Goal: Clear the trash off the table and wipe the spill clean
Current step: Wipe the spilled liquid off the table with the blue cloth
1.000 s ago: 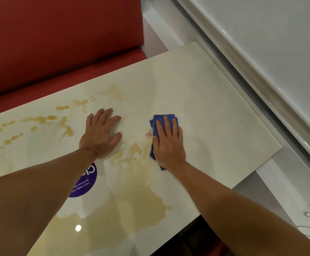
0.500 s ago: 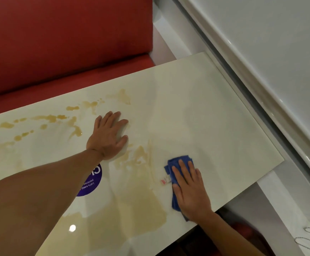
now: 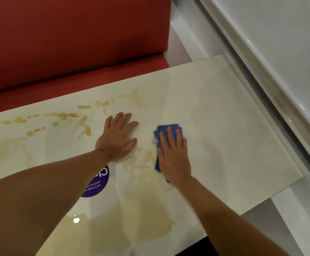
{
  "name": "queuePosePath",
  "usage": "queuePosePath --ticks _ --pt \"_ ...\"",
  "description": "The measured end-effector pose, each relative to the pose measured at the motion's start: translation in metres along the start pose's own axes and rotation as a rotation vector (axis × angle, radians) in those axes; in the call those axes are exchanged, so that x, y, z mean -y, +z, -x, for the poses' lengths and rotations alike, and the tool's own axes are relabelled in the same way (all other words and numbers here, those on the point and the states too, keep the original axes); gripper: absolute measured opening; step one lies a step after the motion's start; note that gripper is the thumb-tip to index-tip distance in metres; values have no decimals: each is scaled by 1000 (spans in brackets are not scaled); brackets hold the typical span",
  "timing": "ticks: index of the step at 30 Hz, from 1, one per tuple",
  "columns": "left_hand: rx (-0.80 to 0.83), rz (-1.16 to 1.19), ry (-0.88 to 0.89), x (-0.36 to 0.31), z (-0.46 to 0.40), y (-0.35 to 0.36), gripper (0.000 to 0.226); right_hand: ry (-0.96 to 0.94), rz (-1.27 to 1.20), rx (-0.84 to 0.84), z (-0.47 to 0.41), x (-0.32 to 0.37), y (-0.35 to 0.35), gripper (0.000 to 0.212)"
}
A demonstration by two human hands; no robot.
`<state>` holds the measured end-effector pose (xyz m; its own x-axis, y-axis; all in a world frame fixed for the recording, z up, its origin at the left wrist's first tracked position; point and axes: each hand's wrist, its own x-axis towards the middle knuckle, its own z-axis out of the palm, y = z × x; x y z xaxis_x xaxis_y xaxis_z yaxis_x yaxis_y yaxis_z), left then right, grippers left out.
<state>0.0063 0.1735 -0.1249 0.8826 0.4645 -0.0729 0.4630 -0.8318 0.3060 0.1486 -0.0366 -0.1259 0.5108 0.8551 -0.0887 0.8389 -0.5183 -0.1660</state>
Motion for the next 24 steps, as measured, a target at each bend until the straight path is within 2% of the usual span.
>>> queuePosePath --ticks 3,6,10,13,17,19,22,24 --pt "-9 18 -4 0 1 0 61 -251 -21 97 70 0 0 56" --pt "-13 29 -8 -1 1 -1 60 -339 1 135 116 -50 -9 56" --pt "-15 20 -7 -1 0 -1 61 -207 -13 201 101 -125 -28 57" --pt "-15 33 -9 -1 0 0 61 21 -58 118 50 -145 -34 59" --pt "-12 32 -2 -1 0 0 59 280 11 18 -21 -110 -26 63" --pt "-9 37 -3 -1 0 -1 58 326 2 6 -42 -72 -20 64" --pt "-2 32 -6 0 0 0 59 131 -4 -40 -35 -15 -7 59" --pt "-2 31 -6 0 0 0 61 -37 -7 -5 -2 15 1 57"
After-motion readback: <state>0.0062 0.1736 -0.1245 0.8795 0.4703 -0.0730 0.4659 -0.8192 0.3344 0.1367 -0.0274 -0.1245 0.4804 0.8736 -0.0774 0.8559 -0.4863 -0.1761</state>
